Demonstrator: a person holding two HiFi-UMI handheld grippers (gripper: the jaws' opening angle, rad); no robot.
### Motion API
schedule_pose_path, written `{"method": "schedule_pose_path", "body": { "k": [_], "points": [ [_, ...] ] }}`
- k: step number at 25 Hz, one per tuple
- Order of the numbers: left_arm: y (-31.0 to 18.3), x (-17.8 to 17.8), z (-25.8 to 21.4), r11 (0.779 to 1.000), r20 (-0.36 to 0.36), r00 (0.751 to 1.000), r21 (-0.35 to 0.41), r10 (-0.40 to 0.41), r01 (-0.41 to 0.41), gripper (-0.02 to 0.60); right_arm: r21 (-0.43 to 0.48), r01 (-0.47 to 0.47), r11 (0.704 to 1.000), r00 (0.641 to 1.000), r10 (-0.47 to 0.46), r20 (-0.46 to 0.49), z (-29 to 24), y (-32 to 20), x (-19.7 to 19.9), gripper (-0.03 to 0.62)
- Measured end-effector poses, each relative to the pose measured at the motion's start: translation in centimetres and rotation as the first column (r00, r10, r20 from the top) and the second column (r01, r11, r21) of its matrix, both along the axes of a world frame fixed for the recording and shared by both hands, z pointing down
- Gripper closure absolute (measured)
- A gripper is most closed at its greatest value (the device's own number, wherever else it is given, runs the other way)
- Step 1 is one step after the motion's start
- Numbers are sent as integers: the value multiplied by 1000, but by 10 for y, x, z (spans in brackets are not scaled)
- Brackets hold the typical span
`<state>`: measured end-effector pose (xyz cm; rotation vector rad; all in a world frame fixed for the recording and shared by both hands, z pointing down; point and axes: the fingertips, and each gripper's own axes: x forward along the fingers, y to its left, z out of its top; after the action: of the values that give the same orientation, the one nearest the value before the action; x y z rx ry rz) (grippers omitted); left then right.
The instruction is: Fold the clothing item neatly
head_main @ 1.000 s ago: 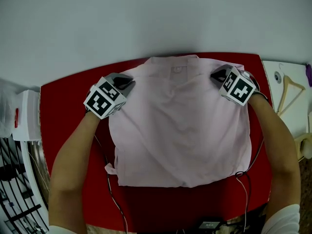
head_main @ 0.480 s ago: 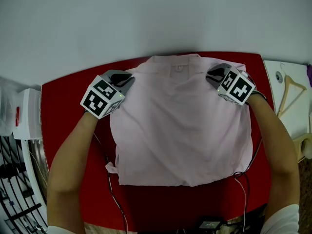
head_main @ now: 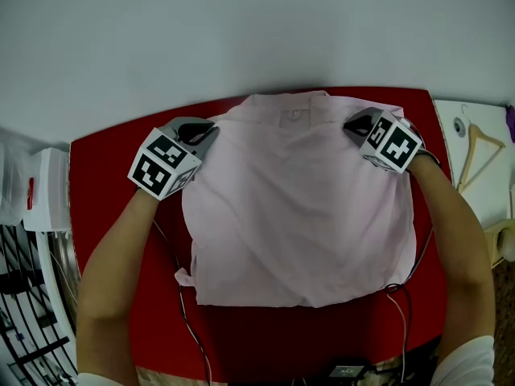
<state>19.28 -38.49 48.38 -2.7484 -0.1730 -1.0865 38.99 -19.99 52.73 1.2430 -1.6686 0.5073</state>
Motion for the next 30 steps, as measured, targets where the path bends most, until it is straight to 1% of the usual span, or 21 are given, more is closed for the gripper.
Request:
{"method": "schedule_pose_path", "body": {
  "k": [4,6,7,9,12,17,21,22,23,24,27,30],
  "points": [
    [-4,-1,-4,1000,-13,1000,-1,-24,24,559,38,-28,999,999,29,-23,-4,-1,9,579],
    [-7,-1,-4,999,-14,999,4,-36,36,558,25,-24,999,1000,24,-12,-1,-1,8,572],
    [-9,-2,-3,999,-13,999,6,-42,42,559,18,-21,1000,1000,21,-9,1,-1,7,565],
    [-10,-2,-1,999,-10,999,11,-50,50,558,9,-23,1000,1000,23,-16,5,0,7,508],
    [-9,1,2,998,-10,998,16,-55,55,558,7,-41,999,999,41,-10,7,0,11,494],
    [-8,1,2,998,-10,998,22,-55,55,560,-36,-10,999,1000,10,-17,8,-4,13,494],
    [-7,0,2,998,-8,998,25,-55,55,560,-79,11,997,1000,-9,22,11,-4,11,496],
    [-7,-1,2,998,-8,998,25,-56,56,560,-86,23,996,1000,-21,22,12,-2,10,505],
    [-7,-1,2,998,-9,998,24,-56,56,559,-93,38,995,999,-37,14,12,-1,7,545],
    [-7,-1,1,998,-10,998,25,-56,56,559,-94,53,994,999,-54,0,12,0,5,560],
    [-9,-1,-3,998,-16,998,29,-59,60,558,-63,81,995,996,-82,-22,5,0,1,568],
    [-10,0,-6,997,-24,998,40,-65,66,558,-3,58,998,998,-58,-11,-13,-2,5,566]
  ]
}}
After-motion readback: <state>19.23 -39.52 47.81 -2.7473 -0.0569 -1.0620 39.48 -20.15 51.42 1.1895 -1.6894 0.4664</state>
